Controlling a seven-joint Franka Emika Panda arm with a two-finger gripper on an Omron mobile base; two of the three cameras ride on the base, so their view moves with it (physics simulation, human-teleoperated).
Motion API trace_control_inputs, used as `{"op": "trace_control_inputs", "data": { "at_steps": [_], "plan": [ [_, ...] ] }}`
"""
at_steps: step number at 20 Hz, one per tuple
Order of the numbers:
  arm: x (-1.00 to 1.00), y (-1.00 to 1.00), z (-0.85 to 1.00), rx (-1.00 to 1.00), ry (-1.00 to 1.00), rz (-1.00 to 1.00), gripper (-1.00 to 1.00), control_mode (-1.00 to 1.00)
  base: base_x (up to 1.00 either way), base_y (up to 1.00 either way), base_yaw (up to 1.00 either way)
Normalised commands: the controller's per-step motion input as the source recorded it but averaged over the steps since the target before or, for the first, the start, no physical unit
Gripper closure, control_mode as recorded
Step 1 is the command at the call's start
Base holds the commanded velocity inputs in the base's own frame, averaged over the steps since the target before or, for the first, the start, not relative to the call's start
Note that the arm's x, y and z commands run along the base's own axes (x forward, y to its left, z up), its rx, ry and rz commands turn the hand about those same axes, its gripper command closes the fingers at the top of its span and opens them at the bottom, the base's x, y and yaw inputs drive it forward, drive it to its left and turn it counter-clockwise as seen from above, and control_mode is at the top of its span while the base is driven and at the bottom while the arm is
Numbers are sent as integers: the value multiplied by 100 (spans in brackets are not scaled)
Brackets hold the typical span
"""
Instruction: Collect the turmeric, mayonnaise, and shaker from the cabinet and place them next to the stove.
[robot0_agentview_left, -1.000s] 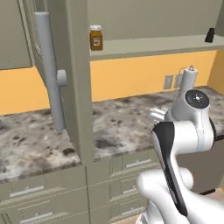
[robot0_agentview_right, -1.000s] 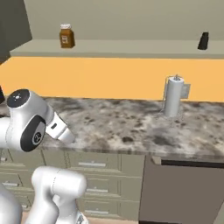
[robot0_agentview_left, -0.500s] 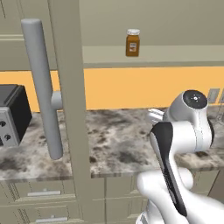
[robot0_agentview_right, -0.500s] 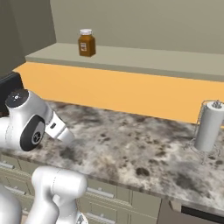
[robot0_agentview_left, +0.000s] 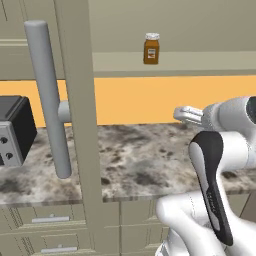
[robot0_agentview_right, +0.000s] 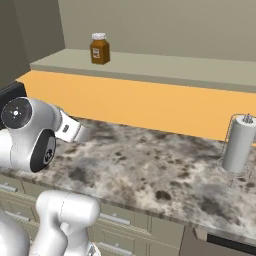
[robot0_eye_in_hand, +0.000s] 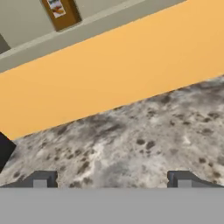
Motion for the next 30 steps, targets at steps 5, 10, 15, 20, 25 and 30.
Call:
{"op": "trace_control_inputs", "data": {
  "at_steps": [5, 10, 15, 20, 25, 30],
  "plan": [
    [15, 0, 95, -14, -33, 4, -100, -100, 0, 0, 0],
    [3, 0, 91, -17, -32, 0, -100, -100, 0, 0, 0],
    [0, 0, 72, -15, -16, 0, -100, -100, 0, 0, 0],
    [20, 0, 36, -3, 0, 0, -100, -100, 0, 0, 0],
    [0, 0, 0, 0, 0, 0, -100, -100, 0, 0, 0],
    [9, 0, 0, 0, -4, 0, -100, -100, 0, 0, 0]
  ]
}}
